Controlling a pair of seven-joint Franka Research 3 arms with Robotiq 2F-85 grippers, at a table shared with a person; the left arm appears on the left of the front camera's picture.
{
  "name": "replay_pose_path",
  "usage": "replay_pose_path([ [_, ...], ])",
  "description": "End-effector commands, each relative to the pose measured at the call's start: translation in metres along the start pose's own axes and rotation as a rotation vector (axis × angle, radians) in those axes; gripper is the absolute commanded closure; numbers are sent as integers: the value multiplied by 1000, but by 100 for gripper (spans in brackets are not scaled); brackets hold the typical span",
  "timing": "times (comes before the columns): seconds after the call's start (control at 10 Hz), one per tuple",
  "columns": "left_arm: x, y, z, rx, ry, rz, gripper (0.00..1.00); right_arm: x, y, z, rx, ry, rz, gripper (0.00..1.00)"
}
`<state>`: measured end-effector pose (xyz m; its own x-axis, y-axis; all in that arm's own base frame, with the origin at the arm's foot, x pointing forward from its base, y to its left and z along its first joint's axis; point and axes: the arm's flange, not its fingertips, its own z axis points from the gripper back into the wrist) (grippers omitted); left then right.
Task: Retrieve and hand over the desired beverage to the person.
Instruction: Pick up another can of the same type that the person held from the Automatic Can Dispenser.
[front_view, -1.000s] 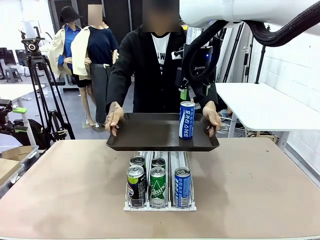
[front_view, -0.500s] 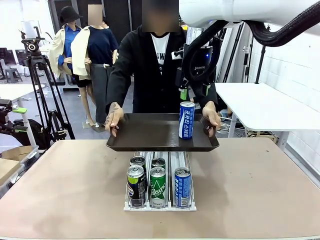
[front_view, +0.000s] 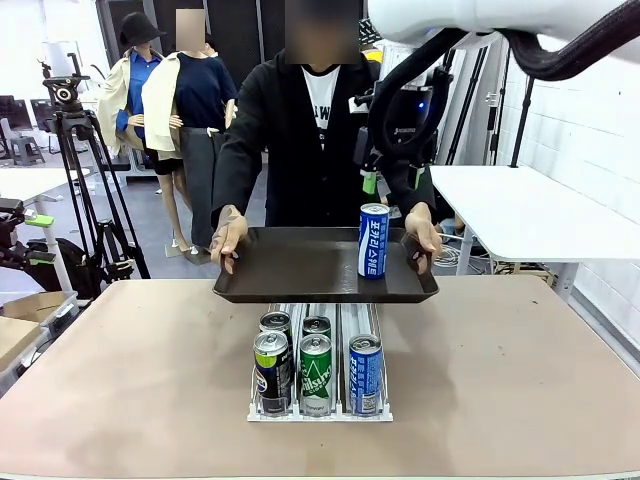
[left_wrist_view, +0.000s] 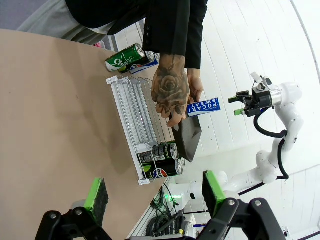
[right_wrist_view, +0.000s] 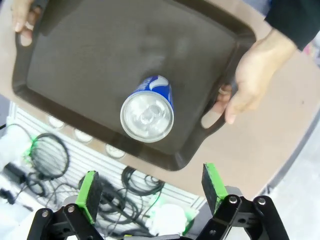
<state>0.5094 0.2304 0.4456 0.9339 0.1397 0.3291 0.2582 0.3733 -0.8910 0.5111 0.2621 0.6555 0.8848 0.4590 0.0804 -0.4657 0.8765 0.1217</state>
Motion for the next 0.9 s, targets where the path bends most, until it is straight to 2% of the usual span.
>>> replay_pose_path([
  [0.0,1,-2,0,9,-7,9,0,-35,-26,8,118,6,-10,0],
  [0.1,1,-2,0,9,-7,9,0,-46,-38,12,117,-10,-41,0],
  [0.4,1,-2,0,9,-7,9,0,-76,-91,14,221,-45,-127,0],
  [0.8,1,-2,0,9,-7,9,0,-143,-174,5,386,-152,-291,0],
])
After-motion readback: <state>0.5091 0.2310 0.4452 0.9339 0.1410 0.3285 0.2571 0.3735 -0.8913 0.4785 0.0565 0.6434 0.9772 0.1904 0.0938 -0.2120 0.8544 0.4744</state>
